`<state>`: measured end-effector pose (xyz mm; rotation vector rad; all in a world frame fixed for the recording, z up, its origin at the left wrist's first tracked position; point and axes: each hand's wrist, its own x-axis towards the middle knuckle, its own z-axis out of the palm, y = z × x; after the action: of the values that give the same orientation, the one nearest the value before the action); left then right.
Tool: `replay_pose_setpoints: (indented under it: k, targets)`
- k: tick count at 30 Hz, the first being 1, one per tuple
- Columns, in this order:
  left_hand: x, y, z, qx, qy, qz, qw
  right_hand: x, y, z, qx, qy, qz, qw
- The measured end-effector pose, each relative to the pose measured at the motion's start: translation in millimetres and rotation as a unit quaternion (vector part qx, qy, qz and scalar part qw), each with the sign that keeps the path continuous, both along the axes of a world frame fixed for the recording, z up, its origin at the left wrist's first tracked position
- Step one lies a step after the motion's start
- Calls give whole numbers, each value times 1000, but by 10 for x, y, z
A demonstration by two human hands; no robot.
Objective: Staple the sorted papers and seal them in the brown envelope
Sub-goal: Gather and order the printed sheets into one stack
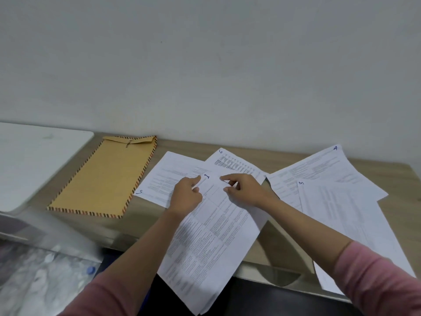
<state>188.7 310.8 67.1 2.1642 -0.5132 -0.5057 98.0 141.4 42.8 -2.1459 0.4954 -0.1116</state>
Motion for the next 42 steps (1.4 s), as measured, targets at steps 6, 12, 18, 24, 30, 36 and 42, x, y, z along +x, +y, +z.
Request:
replay_pose_setpoints:
  k: [6, 12, 18, 24, 30, 36, 42]
  targets:
    - [291, 185, -205, 27, -1, -46, 999, 152, 314, -204, -44, 8, -42, 998]
    - [317, 42, -306, 19, -18, -121, 992, -54, 349, -294, -71, -44, -138, 987]
    - [30, -377, -304, -11, -22, -199, 980, -887, -704, -233, -181, 24, -308, 934]
    - [-196, -643, -397, -16, -21, -193, 981, -1228, -1612, -224, -242, 319, -183, 898]
    - [-295, -752, -426, -18, -22, -180, 983, -1182, -1787, -124, -281, 301, -122, 903]
    - [-374, -828, -430, -28, -11, -166, 986, -1287, -1847, -154, -308, 235, -123, 914]
    - [-507, -954, -338, -42, -13, -183, 982, -1296, -1813, -133, -316, 183, -157, 918]
